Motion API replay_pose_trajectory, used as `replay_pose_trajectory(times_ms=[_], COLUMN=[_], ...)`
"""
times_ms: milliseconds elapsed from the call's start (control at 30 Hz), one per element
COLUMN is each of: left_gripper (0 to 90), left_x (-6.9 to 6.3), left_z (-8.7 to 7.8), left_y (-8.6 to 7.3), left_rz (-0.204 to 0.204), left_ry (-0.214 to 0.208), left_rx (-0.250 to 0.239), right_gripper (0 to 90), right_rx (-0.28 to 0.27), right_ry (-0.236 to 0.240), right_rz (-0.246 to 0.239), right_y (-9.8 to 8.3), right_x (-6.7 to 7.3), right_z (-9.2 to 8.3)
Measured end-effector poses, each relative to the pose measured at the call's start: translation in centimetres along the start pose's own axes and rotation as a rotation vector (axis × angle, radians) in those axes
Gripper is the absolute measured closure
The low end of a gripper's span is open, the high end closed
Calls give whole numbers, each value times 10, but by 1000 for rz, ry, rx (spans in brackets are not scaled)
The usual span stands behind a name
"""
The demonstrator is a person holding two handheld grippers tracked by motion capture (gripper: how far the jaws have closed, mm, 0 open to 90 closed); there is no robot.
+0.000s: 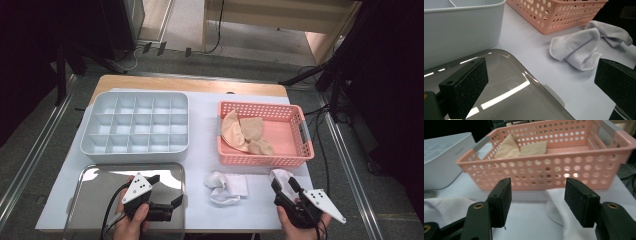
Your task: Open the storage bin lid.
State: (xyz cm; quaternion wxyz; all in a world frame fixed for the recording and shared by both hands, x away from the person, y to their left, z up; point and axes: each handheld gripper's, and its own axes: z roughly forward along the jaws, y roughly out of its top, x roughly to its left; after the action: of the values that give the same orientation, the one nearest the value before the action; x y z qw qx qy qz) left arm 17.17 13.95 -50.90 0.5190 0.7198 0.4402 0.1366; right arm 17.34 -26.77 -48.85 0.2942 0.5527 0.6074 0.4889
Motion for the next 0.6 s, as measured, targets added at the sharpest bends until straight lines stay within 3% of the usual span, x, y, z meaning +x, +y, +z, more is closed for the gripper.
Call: replay_pose_trajectory(times_ms=[200,300,433,500,600], left_gripper=[0,0,0,0,0], left_x=[0,-1,-3,-3,-4], left_z=[0,1,2,2,2], left_y=[0,0,-1,-1,-1], left_rz=[-2,-3,5,4,5], left_ry=[-1,-5,-9,-10,-12], left_rx=[0,4,11,9,12], right_gripper=[394,385,336,289,236], right_rx=[7,58,131,167,226], right_ry=[120,206,280,299,282], right_rz=[12,14,-9,-35,-72], right_y=[-4,-11,-21,-26,-32], right_x=[39,59,84,95,109], right_z=[5,14,29,36,46])
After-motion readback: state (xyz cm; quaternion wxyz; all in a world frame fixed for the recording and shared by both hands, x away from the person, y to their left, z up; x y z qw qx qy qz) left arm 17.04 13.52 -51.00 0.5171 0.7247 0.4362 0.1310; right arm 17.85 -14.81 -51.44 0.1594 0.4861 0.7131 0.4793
